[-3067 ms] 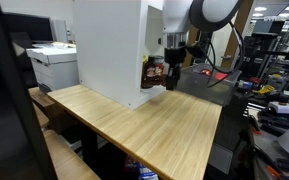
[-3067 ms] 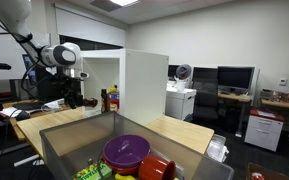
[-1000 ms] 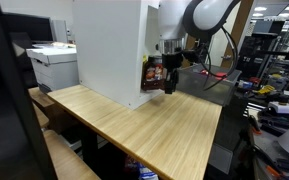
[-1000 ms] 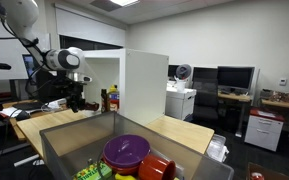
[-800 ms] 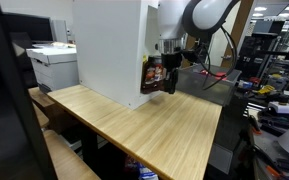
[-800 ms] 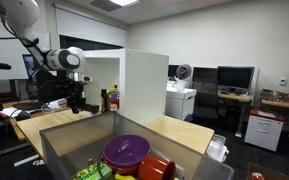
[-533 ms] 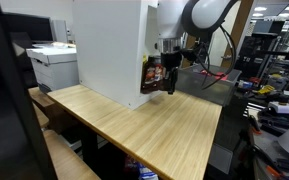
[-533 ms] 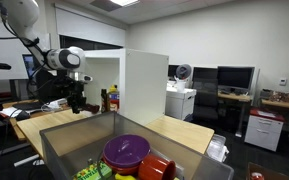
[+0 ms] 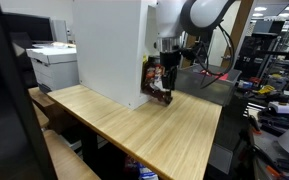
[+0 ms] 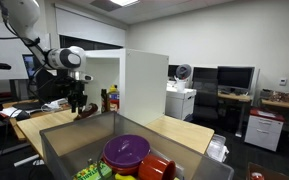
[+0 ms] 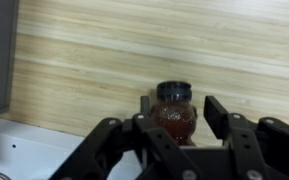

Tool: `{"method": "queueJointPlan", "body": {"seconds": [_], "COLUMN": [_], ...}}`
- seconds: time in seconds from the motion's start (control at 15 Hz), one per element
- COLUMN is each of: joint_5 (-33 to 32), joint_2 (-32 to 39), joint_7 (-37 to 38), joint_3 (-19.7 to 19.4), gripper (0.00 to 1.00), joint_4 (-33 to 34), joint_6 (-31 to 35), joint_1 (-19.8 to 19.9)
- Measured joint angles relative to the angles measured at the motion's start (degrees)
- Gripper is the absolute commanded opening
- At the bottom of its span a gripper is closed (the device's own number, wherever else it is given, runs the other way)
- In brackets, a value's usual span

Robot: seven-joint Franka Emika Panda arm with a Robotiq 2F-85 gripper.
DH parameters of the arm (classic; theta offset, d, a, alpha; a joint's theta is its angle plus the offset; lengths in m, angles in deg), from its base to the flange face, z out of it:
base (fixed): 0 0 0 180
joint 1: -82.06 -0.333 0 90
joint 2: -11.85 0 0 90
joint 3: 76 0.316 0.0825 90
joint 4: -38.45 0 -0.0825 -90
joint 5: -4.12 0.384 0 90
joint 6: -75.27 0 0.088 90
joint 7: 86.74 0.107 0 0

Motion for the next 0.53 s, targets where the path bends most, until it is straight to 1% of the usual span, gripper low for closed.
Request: {"method": "queueJointPlan", "body": {"seconds": [0.07, 0.13, 0.2, 0.27, 0.33, 0.47, 0.53], "joint_5": [0.0, 0.0, 0.0, 0.0, 0.0, 0.0, 0.0], "joint_2": [0.0, 0.0, 0.0, -0.1, -0.1, -0.2, -0.2], "joint_7": [0.0, 0.0, 0.0, 0.0, 0.0, 0.0, 0.0], "joint_3": [0.0, 0.0, 0.0, 0.0, 0.0, 0.0, 0.0], "gripper": [0.36, 0.32, 0.37, 0.51, 0.52, 0.60, 0.71], "joint_4": [0.3, 0.6, 0.8, 1.0, 1.2, 1.3, 1.3], "joint_6": [0.0, 0.0, 0.0, 0.0, 0.0, 0.0, -0.1], "joint_1": [0.0, 0.0, 0.0, 0.0, 0.0, 0.0, 0.0]}}
